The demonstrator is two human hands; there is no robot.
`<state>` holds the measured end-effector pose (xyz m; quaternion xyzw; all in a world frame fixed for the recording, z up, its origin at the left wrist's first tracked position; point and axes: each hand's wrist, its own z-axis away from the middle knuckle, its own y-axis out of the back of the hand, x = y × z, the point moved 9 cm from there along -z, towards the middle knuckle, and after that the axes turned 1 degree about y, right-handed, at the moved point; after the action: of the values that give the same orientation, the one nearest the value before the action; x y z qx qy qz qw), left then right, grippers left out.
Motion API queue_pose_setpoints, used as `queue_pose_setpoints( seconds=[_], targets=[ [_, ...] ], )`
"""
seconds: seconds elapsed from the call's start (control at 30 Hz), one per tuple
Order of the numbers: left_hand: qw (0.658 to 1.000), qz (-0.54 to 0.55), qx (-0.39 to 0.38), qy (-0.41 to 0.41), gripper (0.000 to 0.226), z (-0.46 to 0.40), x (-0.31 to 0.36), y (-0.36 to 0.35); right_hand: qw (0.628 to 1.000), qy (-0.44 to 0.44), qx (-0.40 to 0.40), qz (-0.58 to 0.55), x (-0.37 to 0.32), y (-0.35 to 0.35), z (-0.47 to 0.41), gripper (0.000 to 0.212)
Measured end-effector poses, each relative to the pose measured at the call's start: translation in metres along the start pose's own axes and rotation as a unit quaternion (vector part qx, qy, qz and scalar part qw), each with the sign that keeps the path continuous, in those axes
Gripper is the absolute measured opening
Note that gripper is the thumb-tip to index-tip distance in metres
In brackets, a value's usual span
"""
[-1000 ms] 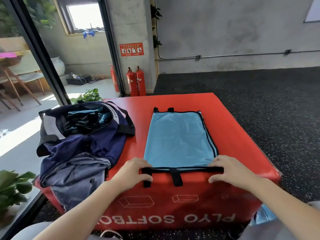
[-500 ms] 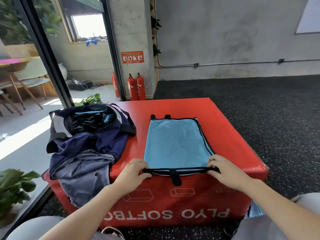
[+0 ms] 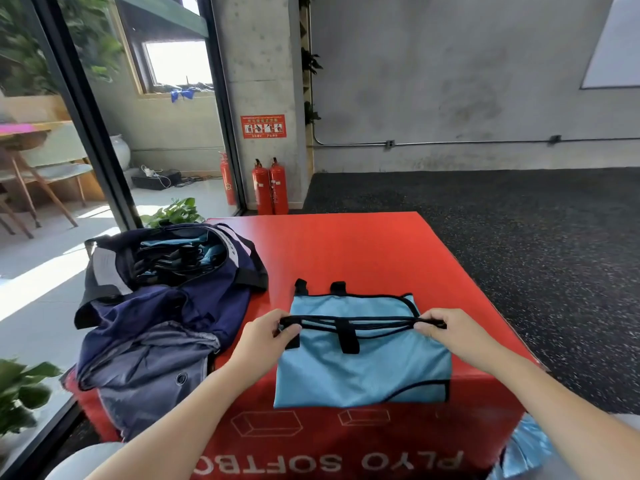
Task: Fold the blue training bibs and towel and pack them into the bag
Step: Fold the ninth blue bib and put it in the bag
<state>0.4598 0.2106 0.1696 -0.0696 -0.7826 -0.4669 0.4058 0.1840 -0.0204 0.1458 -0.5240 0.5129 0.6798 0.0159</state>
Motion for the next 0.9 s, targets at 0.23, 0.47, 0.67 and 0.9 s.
queue_pose_setpoints(
  seconds=[0.23, 0.47, 0.67, 0.9],
  targets=[
    [0.998, 0.040, 0.016, 0.046, 0.027, -0.062, -0.011, -0.015, 1.000, -0.026, 0.009, -0.001, 0.003, 0.003, -0.063, 0.019],
    [0.995, 0.030, 0.011, 0.090, 0.023, -0.111, -0.039, -0.040, 0.998, -0.048, -0.019, 0.046, 0.021, -0.010, -0.118, 0.014],
    [0.991, -0.038, 0.008, 0.127, 0.023, -0.125, -0.075, -0.056, 0.977, -0.049, -0.038, 0.203, 0.038, -0.026, -0.143, 0.015],
    [0.992, -0.075, 0.025, 0.098, 0.035, -0.123, -0.063, -0.057, 0.969, 0.057, 0.011, 0.239, -0.025, -0.051, -0.140, 0.020]
  ],
)
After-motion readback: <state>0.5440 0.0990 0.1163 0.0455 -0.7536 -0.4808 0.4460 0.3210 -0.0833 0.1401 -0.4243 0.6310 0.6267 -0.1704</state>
